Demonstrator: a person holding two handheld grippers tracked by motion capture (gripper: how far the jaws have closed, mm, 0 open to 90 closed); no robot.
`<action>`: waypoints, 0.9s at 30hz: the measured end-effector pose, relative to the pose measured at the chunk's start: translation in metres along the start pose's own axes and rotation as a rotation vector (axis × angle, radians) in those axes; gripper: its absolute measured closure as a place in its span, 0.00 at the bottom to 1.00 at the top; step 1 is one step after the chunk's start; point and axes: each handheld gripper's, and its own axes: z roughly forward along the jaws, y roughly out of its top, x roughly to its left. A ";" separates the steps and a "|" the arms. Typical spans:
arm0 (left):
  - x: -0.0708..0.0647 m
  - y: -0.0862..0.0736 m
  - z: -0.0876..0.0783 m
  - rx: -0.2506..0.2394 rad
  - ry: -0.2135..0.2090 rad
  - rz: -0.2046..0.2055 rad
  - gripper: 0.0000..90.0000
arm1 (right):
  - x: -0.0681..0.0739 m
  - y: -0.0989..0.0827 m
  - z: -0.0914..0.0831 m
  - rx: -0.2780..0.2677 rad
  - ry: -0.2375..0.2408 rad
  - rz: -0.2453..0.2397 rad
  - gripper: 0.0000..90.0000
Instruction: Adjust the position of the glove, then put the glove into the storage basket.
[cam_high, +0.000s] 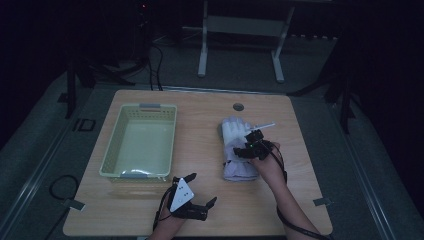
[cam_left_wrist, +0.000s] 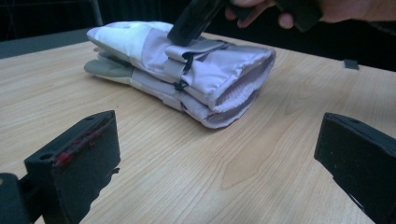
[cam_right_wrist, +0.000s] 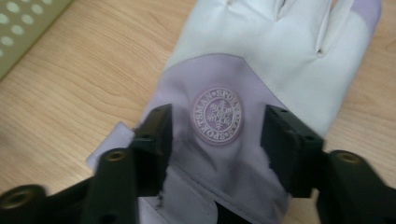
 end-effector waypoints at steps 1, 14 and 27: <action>0.000 0.001 0.001 0.014 0.005 0.002 0.00 | 0.000 0.000 0.000 0.000 0.000 0.000 0.46; 0.003 0.018 0.020 0.153 0.005 -0.069 0.00 | -0.010 -0.010 -0.019 -0.113 0.121 -0.133 0.18; 0.004 0.079 0.057 0.144 0.127 -0.073 0.14 | -0.044 -0.021 -0.040 -0.225 0.070 -0.153 0.11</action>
